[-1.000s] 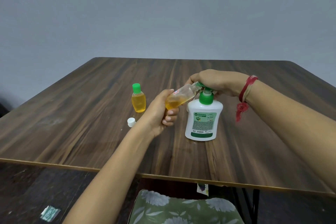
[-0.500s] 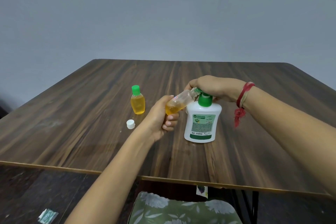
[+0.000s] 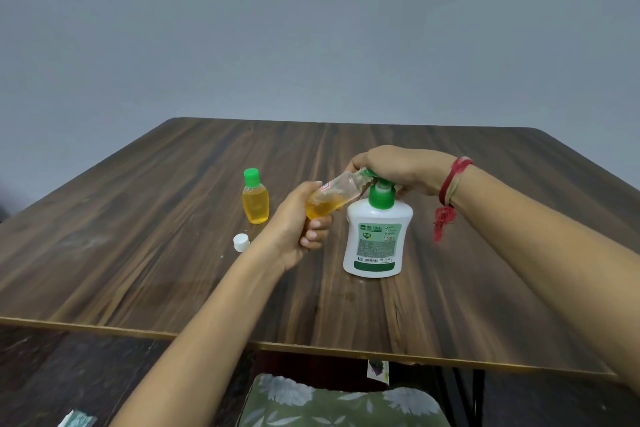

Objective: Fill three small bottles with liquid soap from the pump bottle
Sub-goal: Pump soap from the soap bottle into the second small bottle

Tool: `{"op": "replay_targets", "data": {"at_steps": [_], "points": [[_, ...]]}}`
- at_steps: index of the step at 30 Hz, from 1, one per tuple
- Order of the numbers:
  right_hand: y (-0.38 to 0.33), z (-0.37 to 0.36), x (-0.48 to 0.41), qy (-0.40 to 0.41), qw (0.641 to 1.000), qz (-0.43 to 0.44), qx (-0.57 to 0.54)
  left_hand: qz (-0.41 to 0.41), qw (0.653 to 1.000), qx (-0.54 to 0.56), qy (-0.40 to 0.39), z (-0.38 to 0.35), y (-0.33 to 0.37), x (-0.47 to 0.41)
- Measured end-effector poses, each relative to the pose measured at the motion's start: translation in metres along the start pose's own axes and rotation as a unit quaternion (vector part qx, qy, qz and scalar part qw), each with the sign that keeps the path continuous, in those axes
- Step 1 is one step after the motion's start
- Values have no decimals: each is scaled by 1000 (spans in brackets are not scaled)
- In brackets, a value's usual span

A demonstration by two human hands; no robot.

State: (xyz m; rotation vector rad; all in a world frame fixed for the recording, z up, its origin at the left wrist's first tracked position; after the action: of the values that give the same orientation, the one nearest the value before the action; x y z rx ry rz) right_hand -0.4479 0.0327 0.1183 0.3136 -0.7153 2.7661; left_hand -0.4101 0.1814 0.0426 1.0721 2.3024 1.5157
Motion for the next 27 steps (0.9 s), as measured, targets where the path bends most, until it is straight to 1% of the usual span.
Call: {"op": "replay_targets", "data": {"at_steps": [3,8,12,17,22,25,27], "points": [[2,-5,1,4,1000,-1,-14,1,1000,-11,7,1,-2,1],[-3,3,3,1,1000,-4,13,2,1000,7,-3,-2,-2,0],[1,-5,1,4,1000,0,-19,4,1000,5,7,-1,-3,-1],[-2,1,2,8,1000,3,11,1,1000,12,-2,-3,-3,0],[1,-5,-1,9,999,2,-31,-1,1000,9,7,0,-3,-1],[0,-2,1,8,1000,-4,-1,9,1000,13,-4,-1,-4,0],[-2,1,2,8,1000,-5,0,6,1000,15,-9,-2,-3,0]]}}
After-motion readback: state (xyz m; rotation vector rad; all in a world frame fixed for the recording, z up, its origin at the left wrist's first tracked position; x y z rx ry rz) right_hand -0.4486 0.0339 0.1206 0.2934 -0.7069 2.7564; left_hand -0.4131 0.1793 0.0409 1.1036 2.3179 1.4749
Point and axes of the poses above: each hand's wrist, its own x-axis away from the middle knuckle, its own z-axis out of the back of the hand, y = z × x, the point moved 1 cm from there along -x, towards the middle knuckle, and after that the axes turned 10 degrees about x, right-handed, at the moved point
